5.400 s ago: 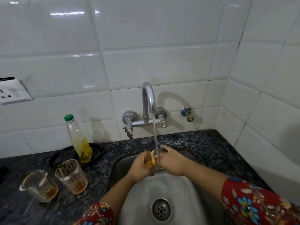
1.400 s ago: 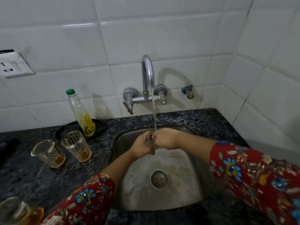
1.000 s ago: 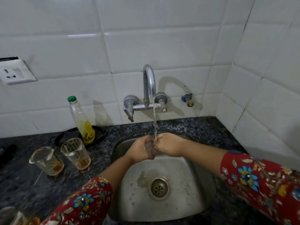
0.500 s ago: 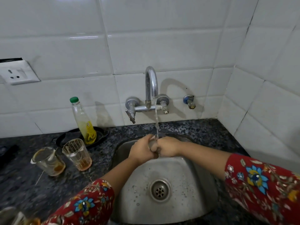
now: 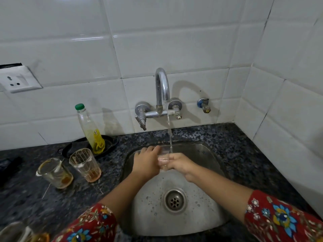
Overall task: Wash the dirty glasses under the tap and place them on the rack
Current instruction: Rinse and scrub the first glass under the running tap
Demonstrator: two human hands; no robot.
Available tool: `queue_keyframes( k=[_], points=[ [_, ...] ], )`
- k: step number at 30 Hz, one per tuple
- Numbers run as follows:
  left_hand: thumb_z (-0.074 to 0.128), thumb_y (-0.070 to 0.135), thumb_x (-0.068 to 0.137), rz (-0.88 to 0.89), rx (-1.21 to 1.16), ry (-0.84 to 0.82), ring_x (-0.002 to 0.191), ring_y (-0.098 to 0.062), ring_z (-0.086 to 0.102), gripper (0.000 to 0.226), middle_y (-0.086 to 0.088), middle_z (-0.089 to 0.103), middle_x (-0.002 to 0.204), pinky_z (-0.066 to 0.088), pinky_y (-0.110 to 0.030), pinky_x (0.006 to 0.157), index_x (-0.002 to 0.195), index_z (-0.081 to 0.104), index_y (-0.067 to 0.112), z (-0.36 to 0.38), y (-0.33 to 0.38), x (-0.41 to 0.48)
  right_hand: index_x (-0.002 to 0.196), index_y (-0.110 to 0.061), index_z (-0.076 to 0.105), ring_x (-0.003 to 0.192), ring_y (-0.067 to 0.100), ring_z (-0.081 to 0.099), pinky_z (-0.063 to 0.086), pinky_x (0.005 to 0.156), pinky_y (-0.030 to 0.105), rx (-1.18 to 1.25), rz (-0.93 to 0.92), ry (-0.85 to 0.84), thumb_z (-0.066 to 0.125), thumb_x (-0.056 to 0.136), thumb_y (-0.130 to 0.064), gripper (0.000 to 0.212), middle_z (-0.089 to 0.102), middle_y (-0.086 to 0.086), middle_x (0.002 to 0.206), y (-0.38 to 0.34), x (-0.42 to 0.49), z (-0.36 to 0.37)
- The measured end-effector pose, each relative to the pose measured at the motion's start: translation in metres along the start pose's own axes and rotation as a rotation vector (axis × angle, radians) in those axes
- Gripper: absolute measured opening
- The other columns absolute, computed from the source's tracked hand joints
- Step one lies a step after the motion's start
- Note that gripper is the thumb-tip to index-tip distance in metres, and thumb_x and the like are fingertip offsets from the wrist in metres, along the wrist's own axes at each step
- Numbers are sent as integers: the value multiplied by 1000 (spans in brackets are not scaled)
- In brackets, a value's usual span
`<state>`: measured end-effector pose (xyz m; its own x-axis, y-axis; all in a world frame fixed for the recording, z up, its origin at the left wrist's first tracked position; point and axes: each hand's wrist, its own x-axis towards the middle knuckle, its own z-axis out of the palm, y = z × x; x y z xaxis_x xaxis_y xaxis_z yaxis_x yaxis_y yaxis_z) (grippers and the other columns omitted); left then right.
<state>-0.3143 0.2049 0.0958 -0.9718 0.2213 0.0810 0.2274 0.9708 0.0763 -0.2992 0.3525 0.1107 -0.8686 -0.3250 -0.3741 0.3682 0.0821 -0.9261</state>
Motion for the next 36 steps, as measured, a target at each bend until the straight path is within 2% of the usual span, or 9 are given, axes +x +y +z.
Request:
queue_keyframes(
  k=[3,5,9,12,16,20,25,31,36],
  points=[
    [61,18,81,49,283,-68,121,-29,47,50,-4,49,132,38,-45,96,128,43,23,-3,-6,-9,108,-9,65,86,11,67,41,103,34,226,208,-24,47,92,5,28,76,2,91,14,-1,-6],
    [61,15,83,88,414,-90,120,-31,45,51,-7,43,134,36,-48,97,130,43,20,-5,-6,-11,98,-16,64,84,8,63,41,84,26,321,334,15,45,95,-6,22,75,-7,69,23,-4,-13],
    [63,17,83,134,480,-112,123,-31,43,53,-8,43,135,33,-50,100,132,44,22,-10,0,-13,90,-17,64,79,8,62,38,72,24,373,346,119,43,97,-17,22,73,-7,65,34,-10,-18],
    [73,28,74,10,177,-206,119,-27,50,56,-4,54,128,39,-48,99,124,51,25,-11,-1,-5,102,-7,65,77,8,60,44,68,22,114,68,234,41,100,-15,26,70,2,87,31,-15,-10],
    [83,15,62,-165,-660,-373,93,-18,63,47,1,66,97,52,-29,77,105,64,16,-5,-2,10,105,-15,68,92,6,60,43,85,24,-687,-588,215,43,99,-22,26,70,-5,97,33,-11,-22],
    [77,2,58,-79,-1211,-532,90,-20,66,51,-6,70,95,53,-31,77,108,67,3,0,-4,19,100,-18,65,97,11,57,32,101,27,-1200,-804,142,34,99,-36,36,68,-3,98,16,0,-56],
    [72,11,54,-114,-1333,-485,82,-20,65,41,-5,70,85,53,-33,75,96,68,9,3,15,28,81,-9,59,85,21,59,34,101,27,-1118,-809,272,31,100,-32,40,65,5,77,-2,10,-55],
    [68,43,61,-184,-733,-51,94,-16,64,52,5,69,99,49,-30,83,108,61,23,3,28,25,102,-9,65,94,32,65,49,82,37,-1004,-397,470,31,102,-31,41,71,14,98,-28,22,-9],
    [74,12,50,12,-1348,-346,82,-23,62,31,-6,68,80,50,-44,85,80,69,12,-2,3,27,95,-17,60,78,10,58,47,75,27,-943,-811,94,37,100,-26,25,64,-8,85,-21,9,-35]
  ],
)
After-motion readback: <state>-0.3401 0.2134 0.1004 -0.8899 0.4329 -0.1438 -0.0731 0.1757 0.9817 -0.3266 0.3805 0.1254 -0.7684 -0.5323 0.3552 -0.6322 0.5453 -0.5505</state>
